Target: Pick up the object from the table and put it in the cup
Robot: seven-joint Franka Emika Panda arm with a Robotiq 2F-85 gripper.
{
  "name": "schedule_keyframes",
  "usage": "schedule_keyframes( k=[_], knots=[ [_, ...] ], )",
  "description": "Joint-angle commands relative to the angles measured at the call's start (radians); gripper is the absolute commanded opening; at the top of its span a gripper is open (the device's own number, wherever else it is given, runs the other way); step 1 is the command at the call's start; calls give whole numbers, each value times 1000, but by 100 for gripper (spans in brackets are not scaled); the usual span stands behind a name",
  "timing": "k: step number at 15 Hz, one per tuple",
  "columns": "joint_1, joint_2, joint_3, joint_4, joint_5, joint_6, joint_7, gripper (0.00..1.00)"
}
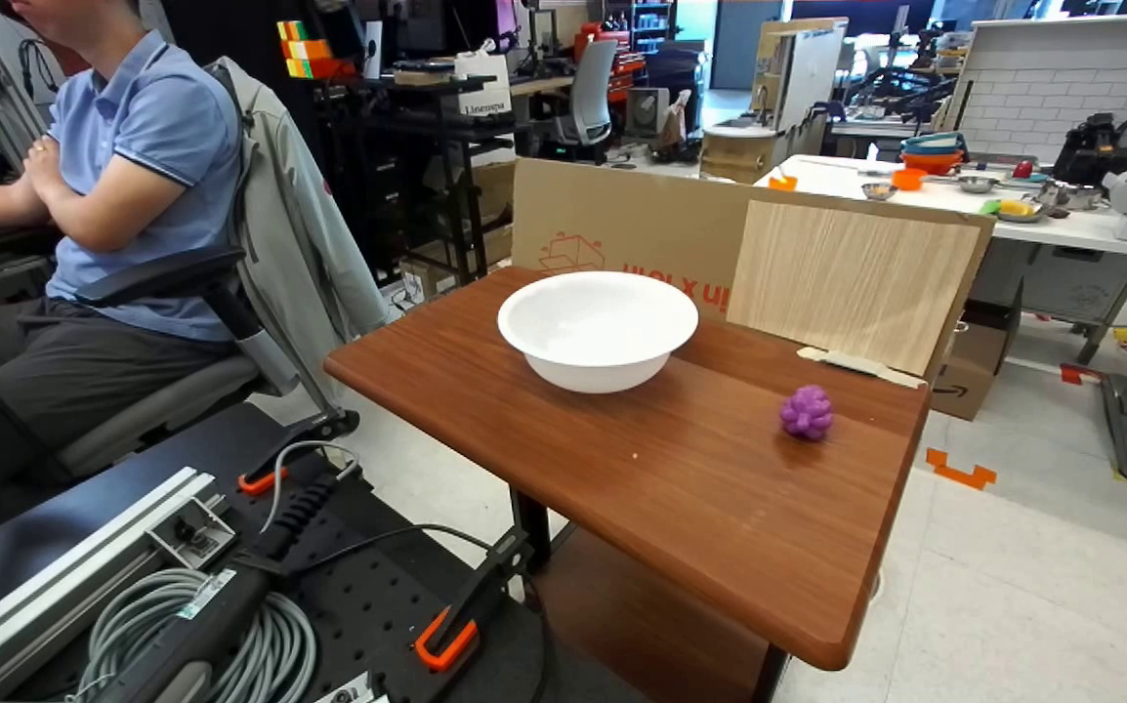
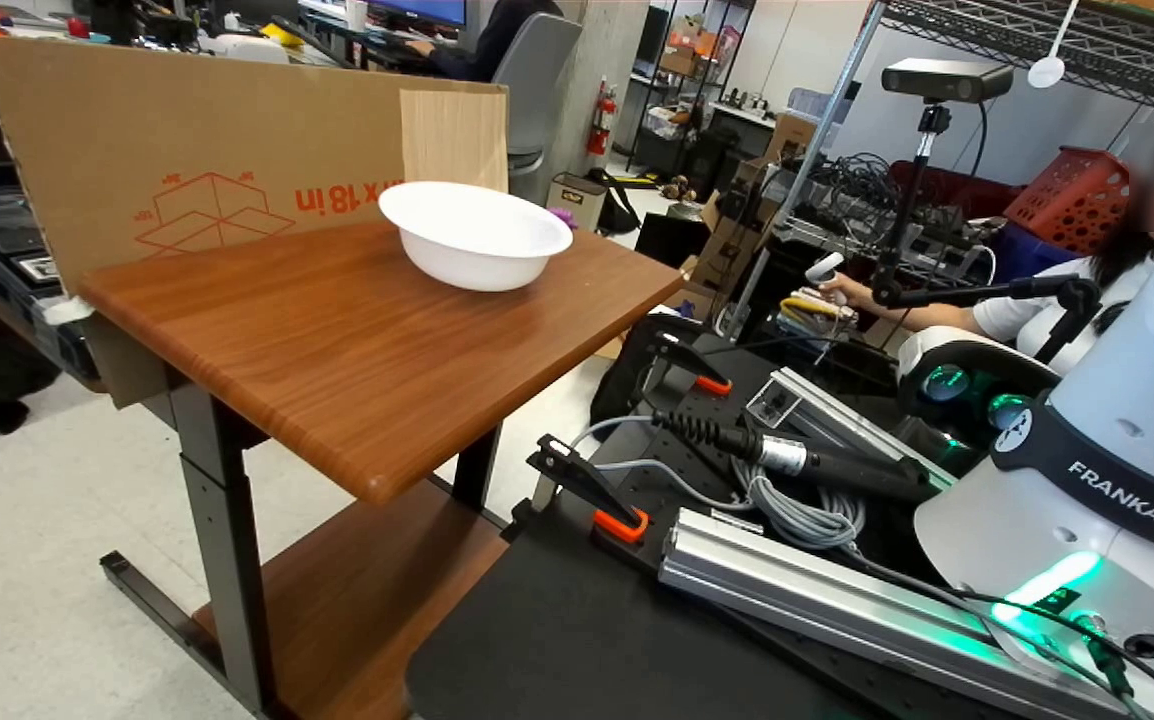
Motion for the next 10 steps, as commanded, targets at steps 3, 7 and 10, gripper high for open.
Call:
schedule_keyframes(
  k=[3, 7, 10],
  knots=[
    [-155, 321, -48, 225, -127, 43, 191, 100],
    [-180, 425, -123, 305, -176, 42, 350, 100],
    [-186, 446, -204, 298, -206, 121, 366, 100]
  ],
)
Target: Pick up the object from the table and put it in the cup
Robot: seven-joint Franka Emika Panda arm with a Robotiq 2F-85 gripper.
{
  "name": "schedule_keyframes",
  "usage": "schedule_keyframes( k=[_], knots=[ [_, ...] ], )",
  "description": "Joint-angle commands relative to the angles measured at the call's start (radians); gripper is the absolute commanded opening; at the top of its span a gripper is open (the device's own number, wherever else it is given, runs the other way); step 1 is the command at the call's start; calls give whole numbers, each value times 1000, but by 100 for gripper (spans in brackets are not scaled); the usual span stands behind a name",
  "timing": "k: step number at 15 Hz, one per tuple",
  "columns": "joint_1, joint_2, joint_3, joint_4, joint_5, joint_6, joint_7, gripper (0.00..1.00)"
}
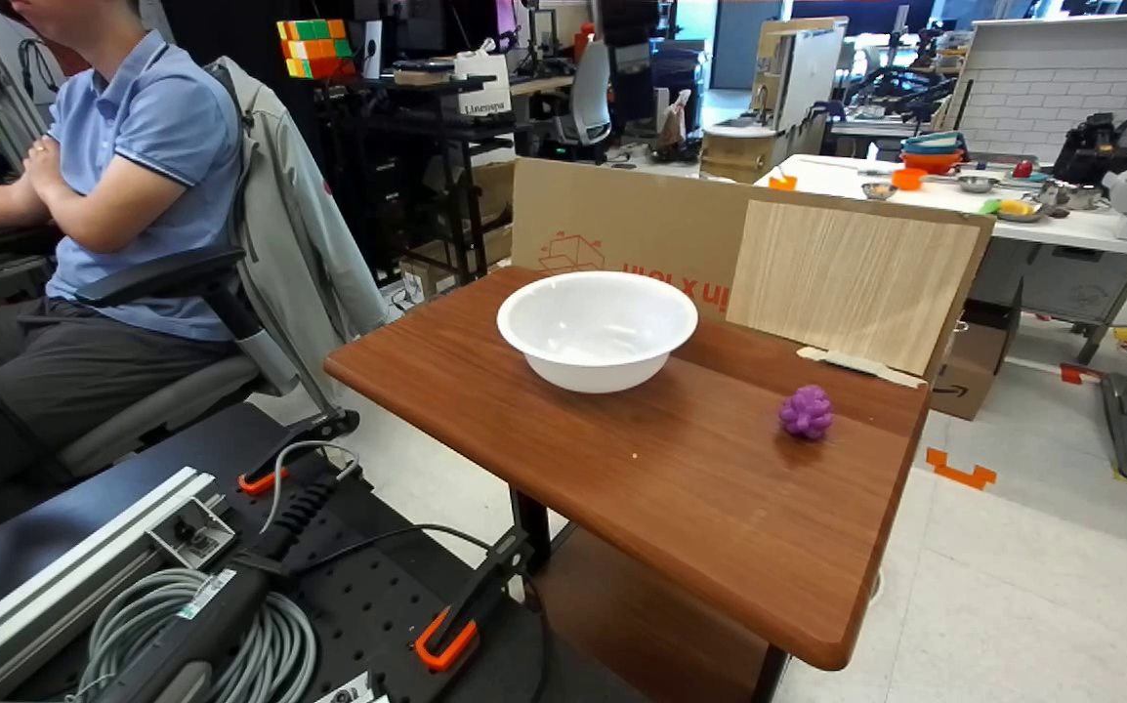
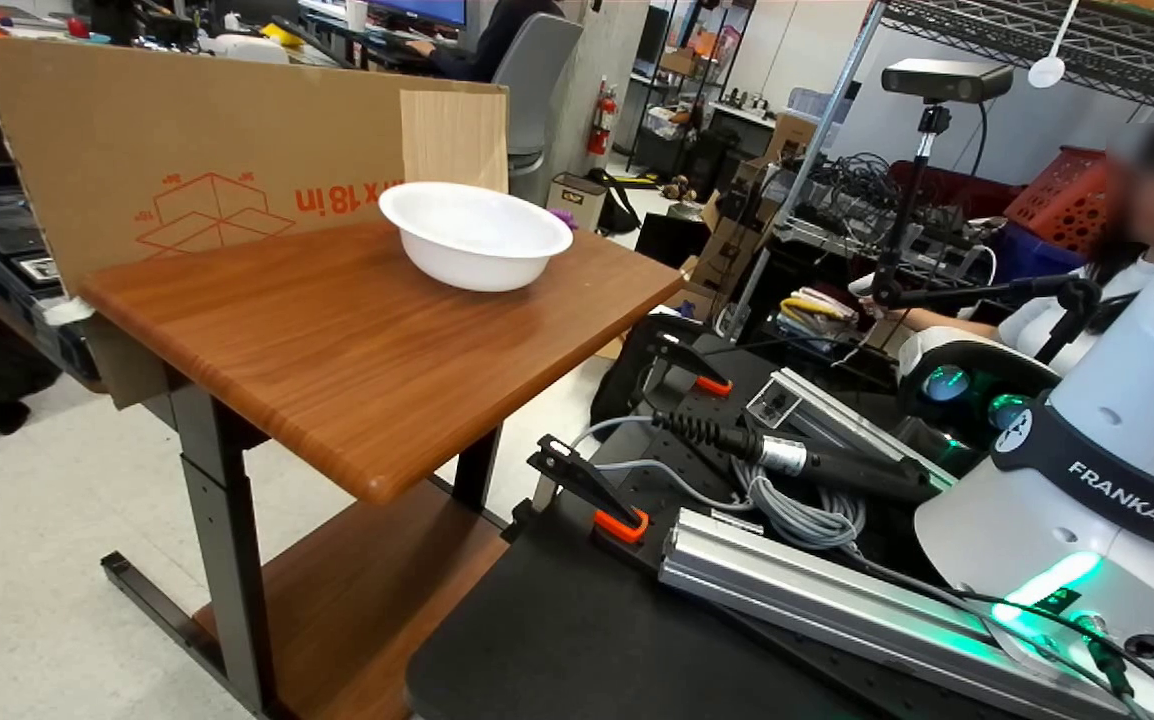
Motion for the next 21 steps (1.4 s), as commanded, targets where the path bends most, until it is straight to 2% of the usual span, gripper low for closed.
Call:
schedule_keyframes(
  k=[1, 4, 7, 8, 10, 12, 15, 21],
  knots=[
    [-9, 46, -90, 22, -38, 94, 36, 100],
    [-8, 105, -168, 38, 20, 166, -57, 100],
    [13, 118, -223, 31, 182, 151, -255, 100],
    [3, 95, -208, 16, 105, 134, -160, 100],
    [4, 107, -219, 16, 149, 134, -222, 100],
    [8, 107, -219, 17, 152, 134, -226, 100],
    [10, 142, -215, 97, 31, -31, -313, 100],
    [1, 352, -246, 398, -8, -362, -516, 100]
  ],
)
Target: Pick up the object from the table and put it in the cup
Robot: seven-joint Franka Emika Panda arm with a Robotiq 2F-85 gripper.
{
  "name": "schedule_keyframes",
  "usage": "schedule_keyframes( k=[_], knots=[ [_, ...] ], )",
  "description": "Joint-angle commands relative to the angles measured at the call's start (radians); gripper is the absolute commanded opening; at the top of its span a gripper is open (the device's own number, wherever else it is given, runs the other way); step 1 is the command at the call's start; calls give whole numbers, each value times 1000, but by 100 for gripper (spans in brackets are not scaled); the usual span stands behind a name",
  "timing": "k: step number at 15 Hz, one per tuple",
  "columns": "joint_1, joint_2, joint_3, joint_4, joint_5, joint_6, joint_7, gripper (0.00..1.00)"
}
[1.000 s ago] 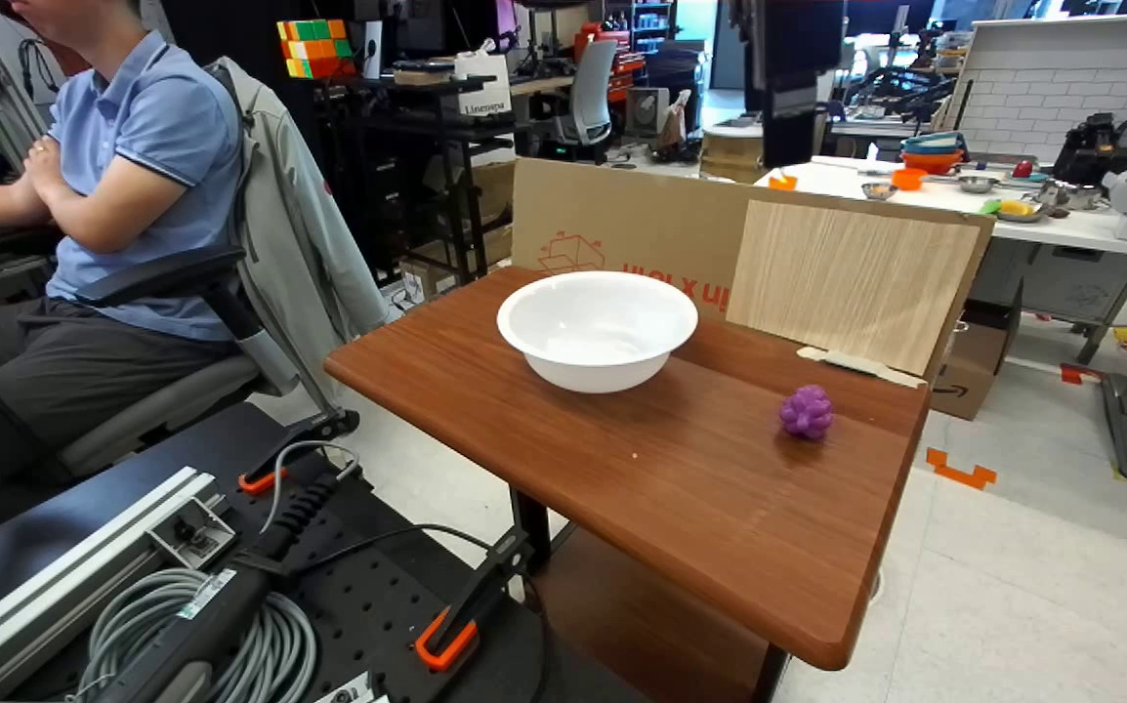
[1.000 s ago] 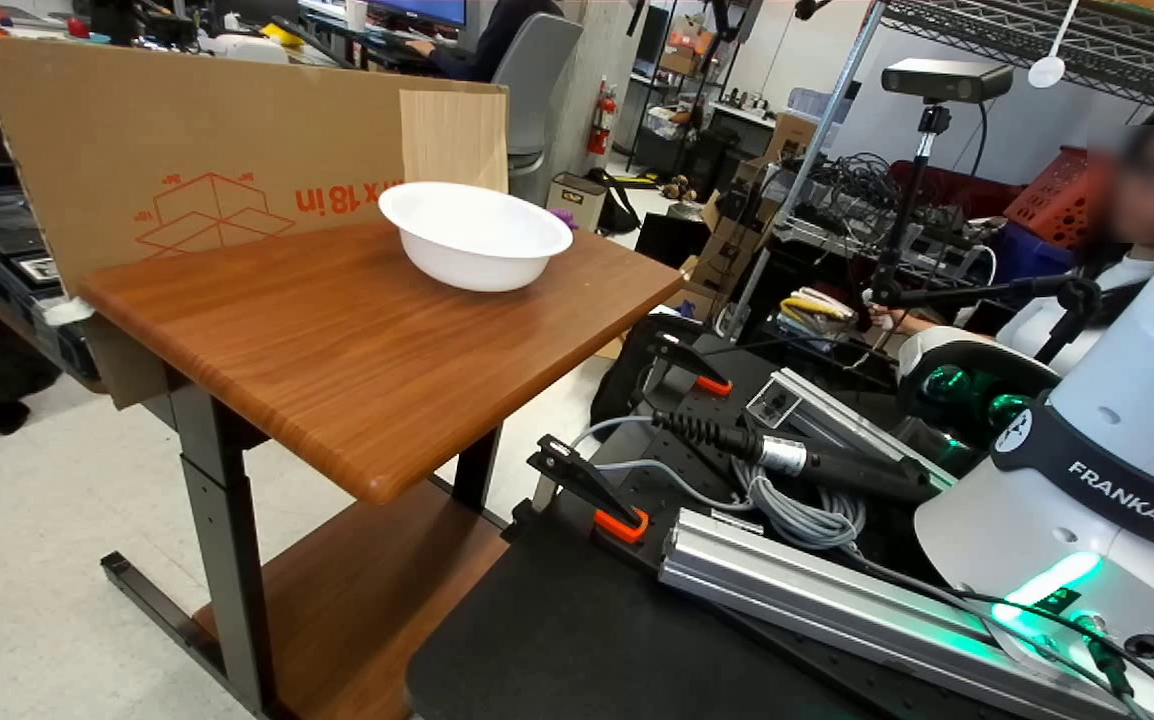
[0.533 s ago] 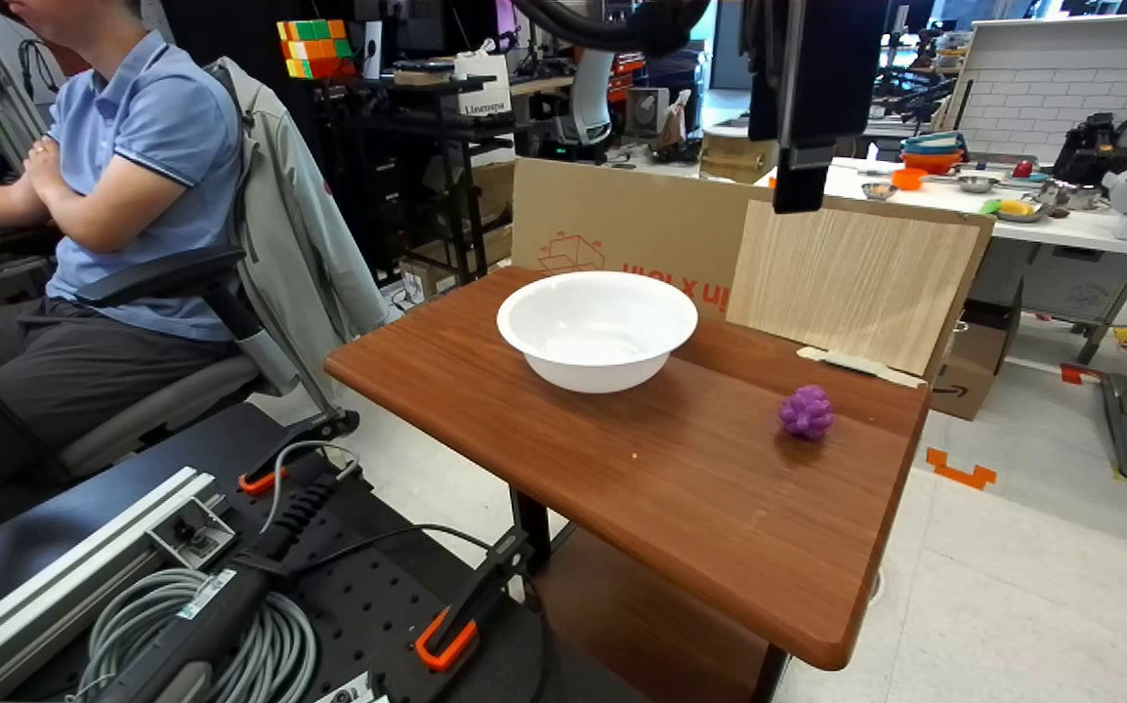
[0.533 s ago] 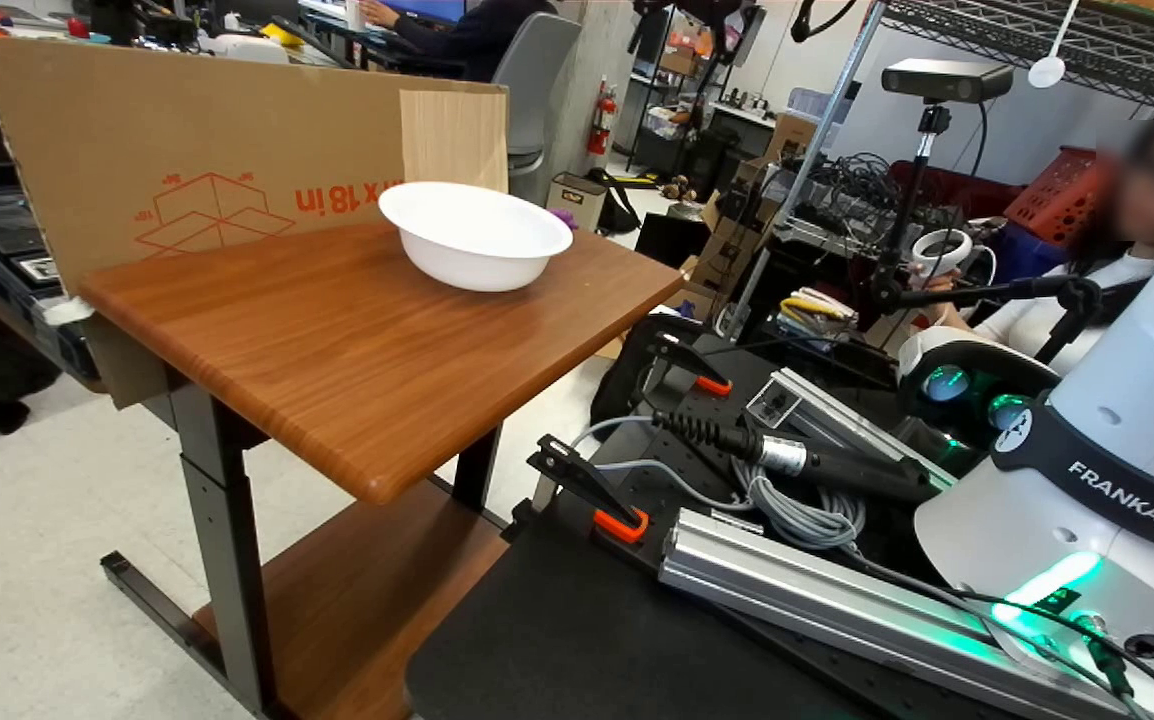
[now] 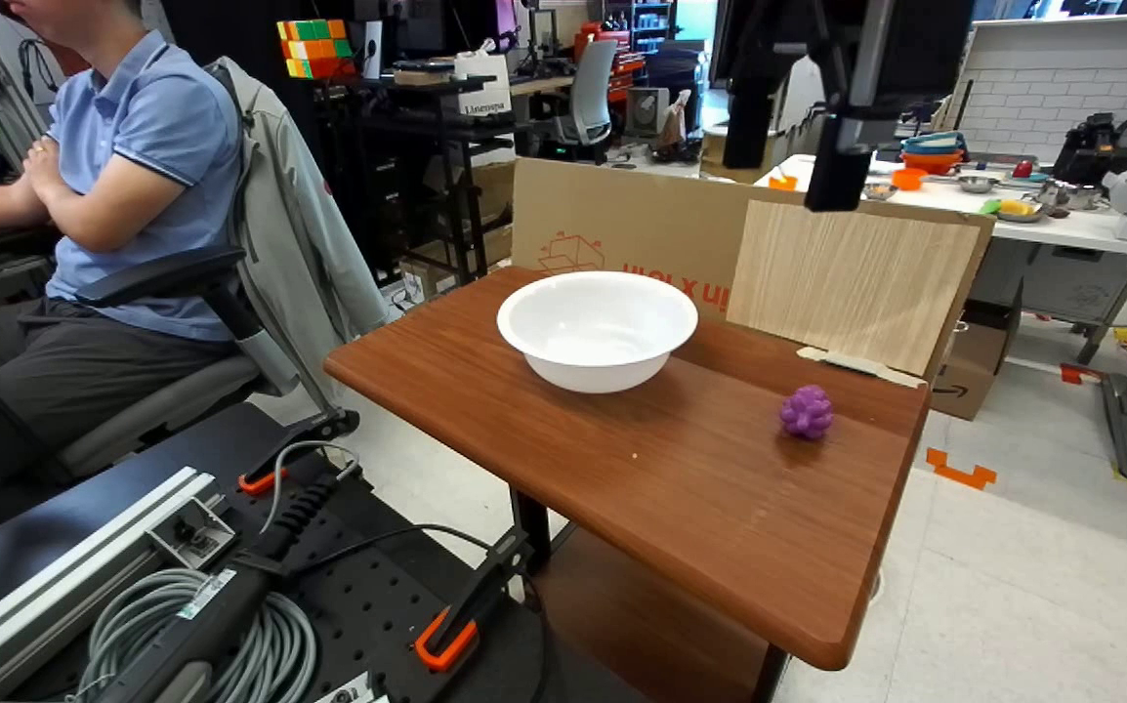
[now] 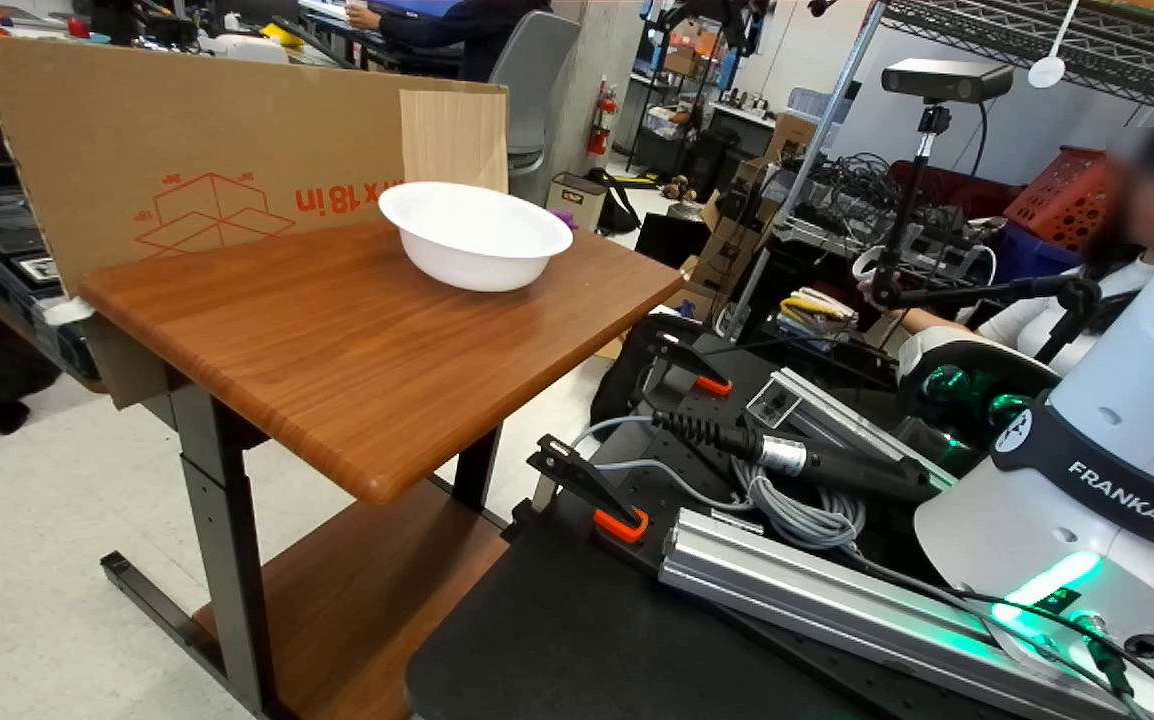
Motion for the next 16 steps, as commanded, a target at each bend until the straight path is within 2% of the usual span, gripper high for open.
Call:
schedule_keyframes(
  k=[1, 4, 6, 8, 10, 11, 16],
  knots=[
    [-2, 193, -35, 246, -34, -202, -128, 100],
    [1, 333, -56, 392, -115, -227, -105, 100],
    [-2, 421, -67, 485, -60, -211, -1, 100],
    [-18, 513, -58, 577, 36, -126, 66, 100],
    [-15, 573, -49, 608, 92, 0, 118, 100],
    [-4, 598, -49, 605, 95, 96, 134, 100],
    [43, 676, -37, 598, 111, 274, 179, 100]
  ],
)
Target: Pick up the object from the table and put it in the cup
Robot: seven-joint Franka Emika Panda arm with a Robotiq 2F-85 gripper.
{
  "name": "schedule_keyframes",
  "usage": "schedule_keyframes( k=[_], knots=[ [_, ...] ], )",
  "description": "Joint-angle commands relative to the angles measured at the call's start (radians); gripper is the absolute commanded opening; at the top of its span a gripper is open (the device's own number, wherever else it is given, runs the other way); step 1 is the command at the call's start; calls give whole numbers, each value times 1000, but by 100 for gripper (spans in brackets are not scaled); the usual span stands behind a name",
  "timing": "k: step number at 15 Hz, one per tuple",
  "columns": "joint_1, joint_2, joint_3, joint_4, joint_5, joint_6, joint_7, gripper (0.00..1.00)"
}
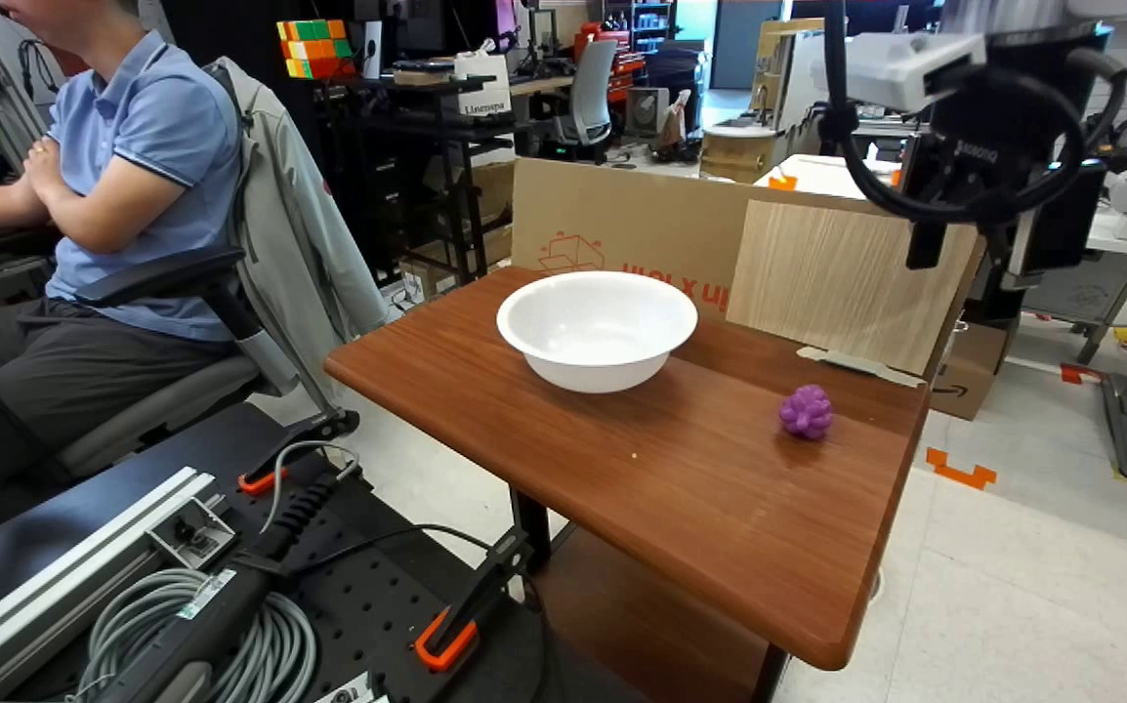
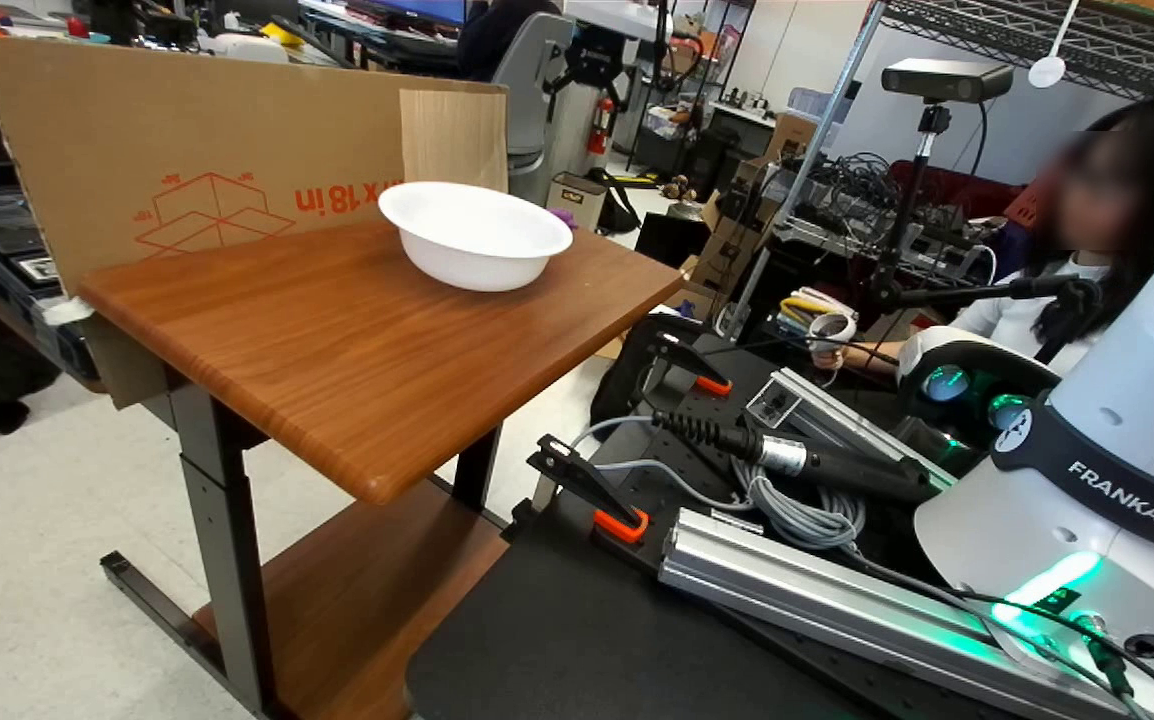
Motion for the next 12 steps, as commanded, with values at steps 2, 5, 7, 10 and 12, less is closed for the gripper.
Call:
schedule_keyframes(
  k=[2, 5, 7, 10, 12],
  knots=[
    [46, 41, 3, -14, 13, 131, 9, 100],
    [61, -17, 20, -112, 51, 197, 5, 100],
    [69, 30, 6, -48, 31, 145, -1, 100],
    [69, 20, 6, -67, 35, 160, 1, 100],
    [68, 22, 13, -69, 17, 164, -46, 100]
  ],
)
